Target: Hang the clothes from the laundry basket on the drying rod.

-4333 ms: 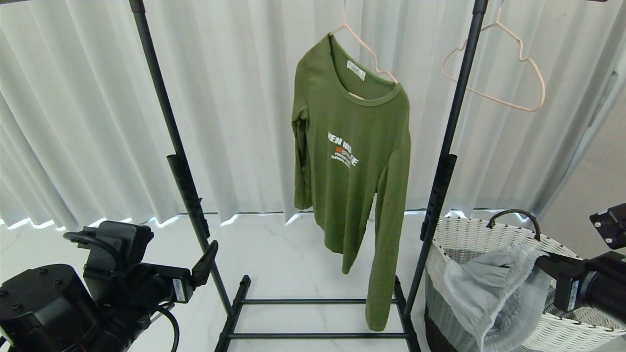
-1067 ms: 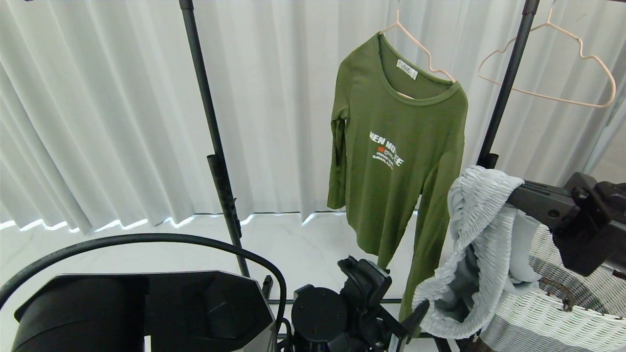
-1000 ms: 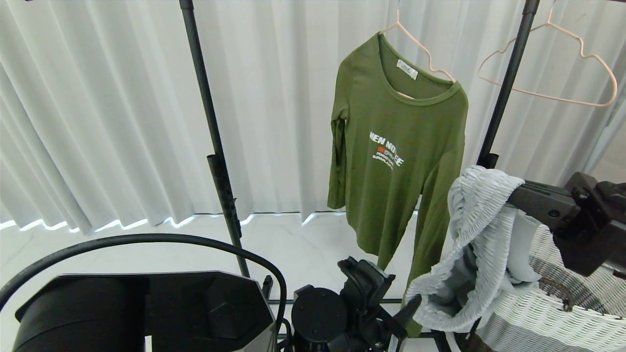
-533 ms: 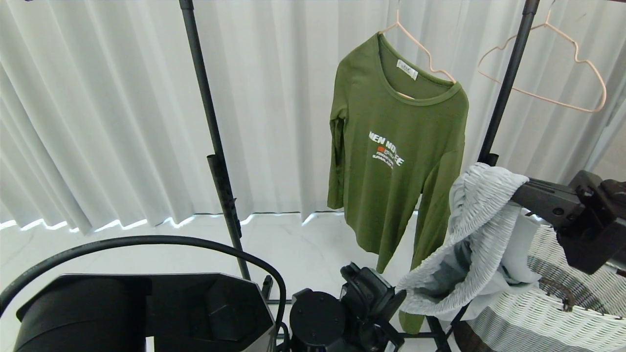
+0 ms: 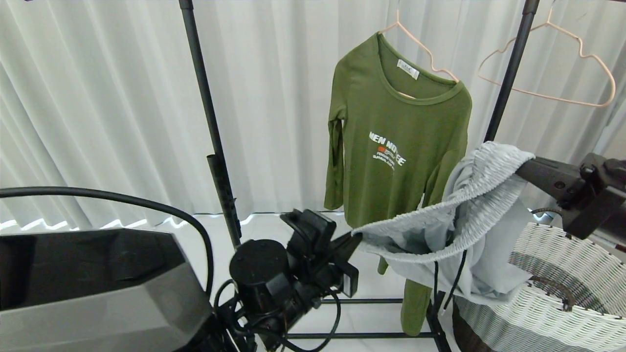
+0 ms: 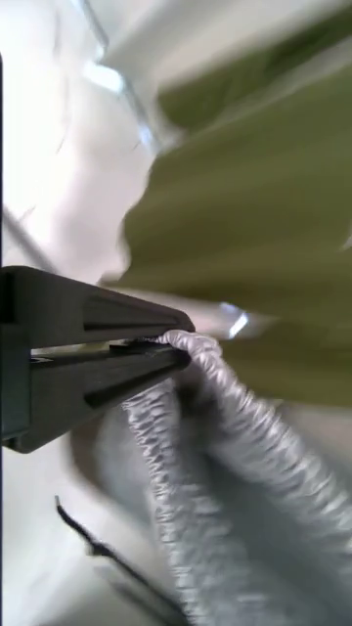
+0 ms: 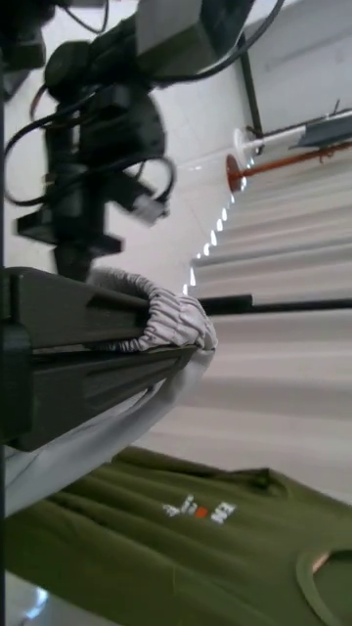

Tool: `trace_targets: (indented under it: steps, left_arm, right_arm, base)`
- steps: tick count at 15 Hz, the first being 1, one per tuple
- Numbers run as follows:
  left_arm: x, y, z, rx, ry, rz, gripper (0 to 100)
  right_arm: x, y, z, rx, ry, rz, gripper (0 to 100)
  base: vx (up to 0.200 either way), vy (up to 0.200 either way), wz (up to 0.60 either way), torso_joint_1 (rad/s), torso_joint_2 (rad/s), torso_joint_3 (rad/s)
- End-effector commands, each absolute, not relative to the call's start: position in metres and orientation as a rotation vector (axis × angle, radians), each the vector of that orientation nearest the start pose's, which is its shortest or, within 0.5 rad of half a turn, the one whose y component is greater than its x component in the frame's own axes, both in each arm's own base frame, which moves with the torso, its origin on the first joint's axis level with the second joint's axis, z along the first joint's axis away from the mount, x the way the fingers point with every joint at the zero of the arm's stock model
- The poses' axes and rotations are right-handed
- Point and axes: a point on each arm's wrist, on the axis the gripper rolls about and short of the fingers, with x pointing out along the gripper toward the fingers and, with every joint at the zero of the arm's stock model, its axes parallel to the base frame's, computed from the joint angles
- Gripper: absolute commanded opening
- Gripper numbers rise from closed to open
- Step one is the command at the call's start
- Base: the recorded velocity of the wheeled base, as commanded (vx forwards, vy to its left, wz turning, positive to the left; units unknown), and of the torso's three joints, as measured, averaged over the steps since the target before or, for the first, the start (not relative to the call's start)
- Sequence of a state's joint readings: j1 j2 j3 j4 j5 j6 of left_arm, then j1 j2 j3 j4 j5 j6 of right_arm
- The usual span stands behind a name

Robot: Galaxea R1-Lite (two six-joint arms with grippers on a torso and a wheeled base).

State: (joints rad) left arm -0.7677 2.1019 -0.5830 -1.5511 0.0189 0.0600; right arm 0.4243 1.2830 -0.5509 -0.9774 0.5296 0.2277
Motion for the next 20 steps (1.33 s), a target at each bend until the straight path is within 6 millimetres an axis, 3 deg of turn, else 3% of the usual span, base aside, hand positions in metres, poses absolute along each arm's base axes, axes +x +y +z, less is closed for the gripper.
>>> trace_targets:
  steps: [1,5,6,8,11,13,20]
  left_arm:
    - [0.247,-0.189,0.153,-0.008,-0.188,-0.627,0]
    - [0.226,-0.140,0.224,-0.085,-0.274,-0.531,0]
    - [0.223,-0.135,0.236,-0.089,-0.294,-0.521,0]
    - [0.205,-0.118,0.278,-0.100,-0.341,-0.500,0]
    - [0.185,-0.108,0.311,-0.109,-0.379,-0.509,0]
    - [0.183,-0.107,0.316,-0.103,-0.366,-0.508,0]
    - [0.187,-0.110,0.296,-0.045,-0.235,-0.503,0]
  right_arm:
    - [0.192,0.095,0.260,0.193,-0.160,0.956,0]
    - [0.208,0.104,0.287,0.187,-0.268,0.973,0]
    - [0.210,0.107,0.291,0.186,-0.295,0.982,0]
    - [0.215,0.110,0.303,0.179,-0.375,0.989,0]
    - [0.213,0.110,0.310,0.174,-0.464,0.994,0]
    - [0.210,0.108,0.312,0.174,-0.481,0.996,0]
    - [0.199,0.100,0.308,0.131,-0.471,1.046,0]
  base:
    - [0.000,0.000,0.00,0.000,0.00,0.000]
    - [0.000,0.000,0.00,0.000,0.00,0.000]
    - [0.000,0.000,0.00,0.000,0.00,0.000]
    - [0.000,0.000,0.00,0.000,0.00,0.000]
    - [0.000,0.000,0.00,0.000,0.00,0.000]
    - [0.000,0.000,0.00,0.000,0.00,0.000]
    - [0.000,0.000,0.00,0.000,0.00,0.000]
